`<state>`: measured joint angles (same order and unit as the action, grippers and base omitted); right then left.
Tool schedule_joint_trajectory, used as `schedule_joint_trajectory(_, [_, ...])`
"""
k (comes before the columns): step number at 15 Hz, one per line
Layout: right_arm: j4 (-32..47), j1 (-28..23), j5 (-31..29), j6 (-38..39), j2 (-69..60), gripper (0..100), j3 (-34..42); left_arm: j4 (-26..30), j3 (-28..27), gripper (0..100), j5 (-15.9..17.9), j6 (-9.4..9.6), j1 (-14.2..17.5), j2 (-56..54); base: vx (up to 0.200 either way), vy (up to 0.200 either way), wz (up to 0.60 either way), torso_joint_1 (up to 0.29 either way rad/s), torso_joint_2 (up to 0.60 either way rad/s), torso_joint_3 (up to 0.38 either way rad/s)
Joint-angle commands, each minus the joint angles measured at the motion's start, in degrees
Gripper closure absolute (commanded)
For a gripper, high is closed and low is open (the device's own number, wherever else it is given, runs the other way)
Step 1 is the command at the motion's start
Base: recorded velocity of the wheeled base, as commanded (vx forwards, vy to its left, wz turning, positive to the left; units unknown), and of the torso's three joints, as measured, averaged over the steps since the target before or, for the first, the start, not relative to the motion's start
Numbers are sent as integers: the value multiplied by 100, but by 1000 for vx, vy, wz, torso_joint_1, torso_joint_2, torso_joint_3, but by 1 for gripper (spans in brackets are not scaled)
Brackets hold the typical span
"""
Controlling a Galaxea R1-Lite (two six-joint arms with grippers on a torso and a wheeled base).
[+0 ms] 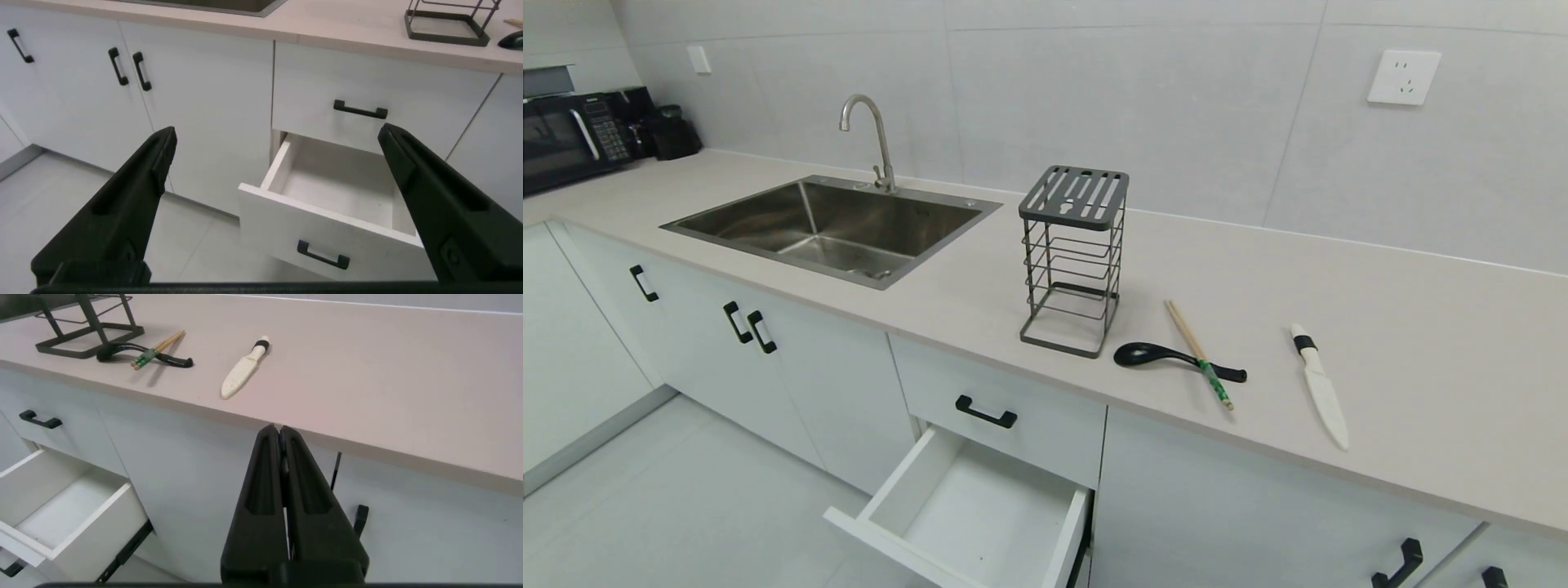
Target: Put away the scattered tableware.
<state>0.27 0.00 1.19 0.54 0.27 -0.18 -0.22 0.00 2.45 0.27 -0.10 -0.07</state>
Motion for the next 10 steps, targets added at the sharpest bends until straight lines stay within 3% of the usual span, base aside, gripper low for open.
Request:
schedule_joint_trajectory(1, [0, 0, 4, -1, 0, 100, 1, -4, 0, 0, 1, 0, 1, 7, 0, 0, 0, 36, -61, -27])
schedule_joint_trajectory(3, [0, 0, 4, -18, 8, 100, 1, -4, 0, 0, 1, 0, 1, 7, 0, 0, 300, 9, -11, -6])
schedule_joint_trajectory(10, [0, 0, -5, -10, 8, 100, 1, -4, 0, 0, 1, 0, 1, 7, 0, 0, 0, 0, 0, 0])
